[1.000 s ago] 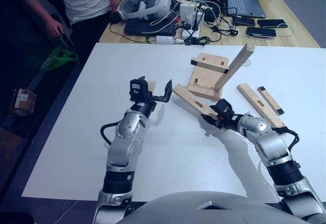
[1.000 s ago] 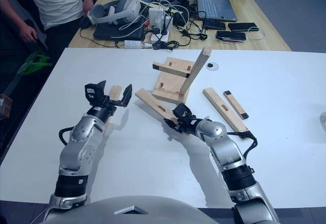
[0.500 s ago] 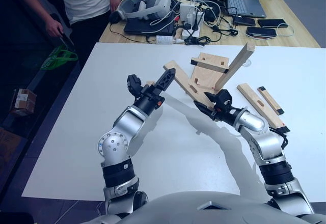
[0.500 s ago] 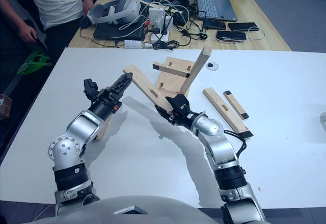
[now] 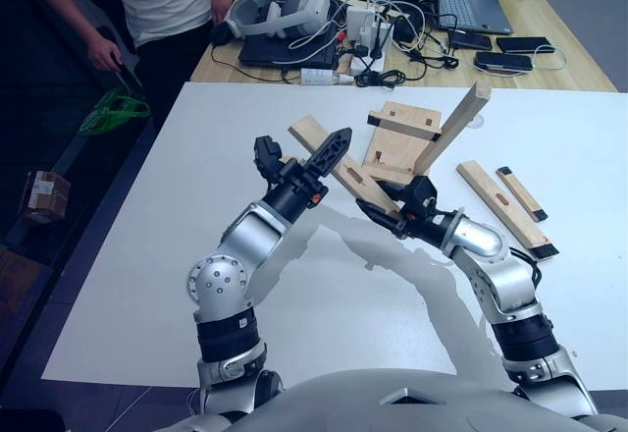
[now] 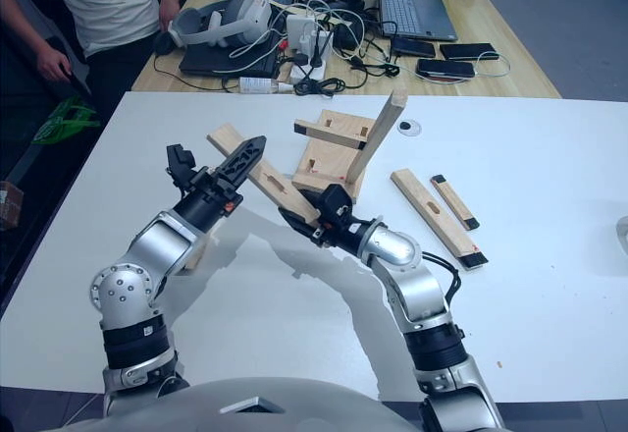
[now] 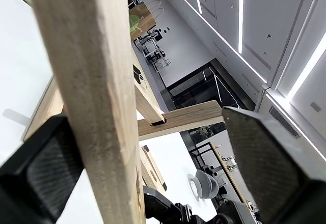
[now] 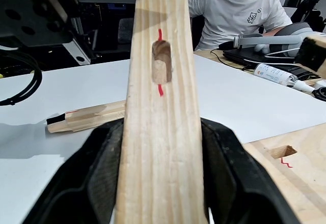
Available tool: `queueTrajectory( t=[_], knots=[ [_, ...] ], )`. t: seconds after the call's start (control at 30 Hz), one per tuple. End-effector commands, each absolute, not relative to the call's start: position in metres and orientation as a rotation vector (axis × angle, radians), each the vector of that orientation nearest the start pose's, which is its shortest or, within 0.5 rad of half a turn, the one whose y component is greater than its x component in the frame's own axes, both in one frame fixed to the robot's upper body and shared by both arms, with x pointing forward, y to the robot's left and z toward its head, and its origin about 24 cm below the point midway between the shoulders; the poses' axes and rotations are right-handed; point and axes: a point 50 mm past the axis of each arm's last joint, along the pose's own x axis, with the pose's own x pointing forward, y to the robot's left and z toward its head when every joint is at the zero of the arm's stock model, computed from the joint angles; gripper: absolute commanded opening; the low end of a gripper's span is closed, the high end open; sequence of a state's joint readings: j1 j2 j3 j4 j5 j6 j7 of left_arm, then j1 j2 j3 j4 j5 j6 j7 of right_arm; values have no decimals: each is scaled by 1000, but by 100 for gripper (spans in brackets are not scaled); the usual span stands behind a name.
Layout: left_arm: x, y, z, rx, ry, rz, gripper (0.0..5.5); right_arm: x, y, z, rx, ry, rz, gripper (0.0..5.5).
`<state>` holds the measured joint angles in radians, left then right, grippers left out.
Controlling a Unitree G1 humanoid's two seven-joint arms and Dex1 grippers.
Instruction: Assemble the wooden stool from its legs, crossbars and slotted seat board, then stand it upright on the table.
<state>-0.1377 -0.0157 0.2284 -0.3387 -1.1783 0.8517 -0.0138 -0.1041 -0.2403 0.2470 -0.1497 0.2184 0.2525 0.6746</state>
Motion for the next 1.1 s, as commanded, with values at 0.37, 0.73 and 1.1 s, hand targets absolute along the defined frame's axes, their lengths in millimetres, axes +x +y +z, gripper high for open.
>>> queueTrajectory(
  t=[0.37,0.73,1.1],
  knots=[
    [250,120,116,-959,218,-604,226,246,-91,75,-11,29,971,205],
    [253,121,115,-943,214,-595,106,247,-94,77,-36,8,969,204],
    [264,134,121,-890,147,-528,103,242,-101,71,-157,8,1007,344]
  ],
)
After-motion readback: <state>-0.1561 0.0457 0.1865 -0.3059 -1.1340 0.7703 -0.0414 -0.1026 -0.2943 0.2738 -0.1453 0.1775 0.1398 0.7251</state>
